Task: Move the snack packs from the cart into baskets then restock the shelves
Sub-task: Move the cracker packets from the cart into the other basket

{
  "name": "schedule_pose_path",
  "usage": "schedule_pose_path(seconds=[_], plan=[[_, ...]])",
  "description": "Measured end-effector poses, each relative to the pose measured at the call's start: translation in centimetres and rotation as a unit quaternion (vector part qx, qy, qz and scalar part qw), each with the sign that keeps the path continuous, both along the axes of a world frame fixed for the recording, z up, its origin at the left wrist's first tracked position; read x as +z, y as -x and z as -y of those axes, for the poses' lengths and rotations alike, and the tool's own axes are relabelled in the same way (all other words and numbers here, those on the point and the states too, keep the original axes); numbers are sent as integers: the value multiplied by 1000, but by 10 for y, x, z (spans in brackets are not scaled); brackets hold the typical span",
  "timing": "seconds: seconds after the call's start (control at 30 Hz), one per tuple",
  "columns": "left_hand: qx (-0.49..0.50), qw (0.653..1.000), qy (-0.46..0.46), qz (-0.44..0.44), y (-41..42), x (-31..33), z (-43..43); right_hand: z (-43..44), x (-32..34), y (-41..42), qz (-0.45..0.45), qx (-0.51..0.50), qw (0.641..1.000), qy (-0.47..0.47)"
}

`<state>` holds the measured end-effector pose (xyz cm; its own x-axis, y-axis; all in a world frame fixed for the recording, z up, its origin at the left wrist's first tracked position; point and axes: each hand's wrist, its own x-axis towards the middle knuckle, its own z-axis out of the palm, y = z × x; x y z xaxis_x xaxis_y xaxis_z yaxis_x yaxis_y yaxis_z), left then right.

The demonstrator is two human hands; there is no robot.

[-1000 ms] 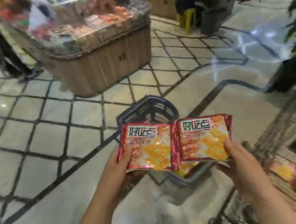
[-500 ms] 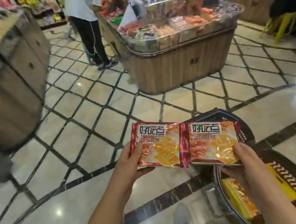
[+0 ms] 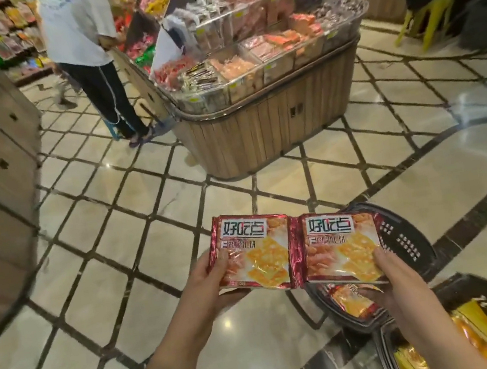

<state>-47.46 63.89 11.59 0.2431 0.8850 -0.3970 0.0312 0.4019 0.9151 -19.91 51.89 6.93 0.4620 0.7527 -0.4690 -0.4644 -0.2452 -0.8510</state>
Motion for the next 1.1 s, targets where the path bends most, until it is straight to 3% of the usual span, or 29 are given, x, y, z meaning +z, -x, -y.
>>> schedule_pose_path(seconds=[0.3, 0.67, 0.87, 1.1], plan=[[-167, 985, 35, -19, -107, -33, -134, -39, -24, -39, 15, -166, 983, 78], [-373, 927, 34, -26, -234, -72, -259, -99, -28, -59, 49, -406, 902, 139], [-420, 903, 69, -50, -279, -97, -270, -99, -45, -73, 53, -465, 866, 177], [-422, 897, 96, -95, -319, -135, -268, -97, -91, -117, 35, -449, 866, 216]])
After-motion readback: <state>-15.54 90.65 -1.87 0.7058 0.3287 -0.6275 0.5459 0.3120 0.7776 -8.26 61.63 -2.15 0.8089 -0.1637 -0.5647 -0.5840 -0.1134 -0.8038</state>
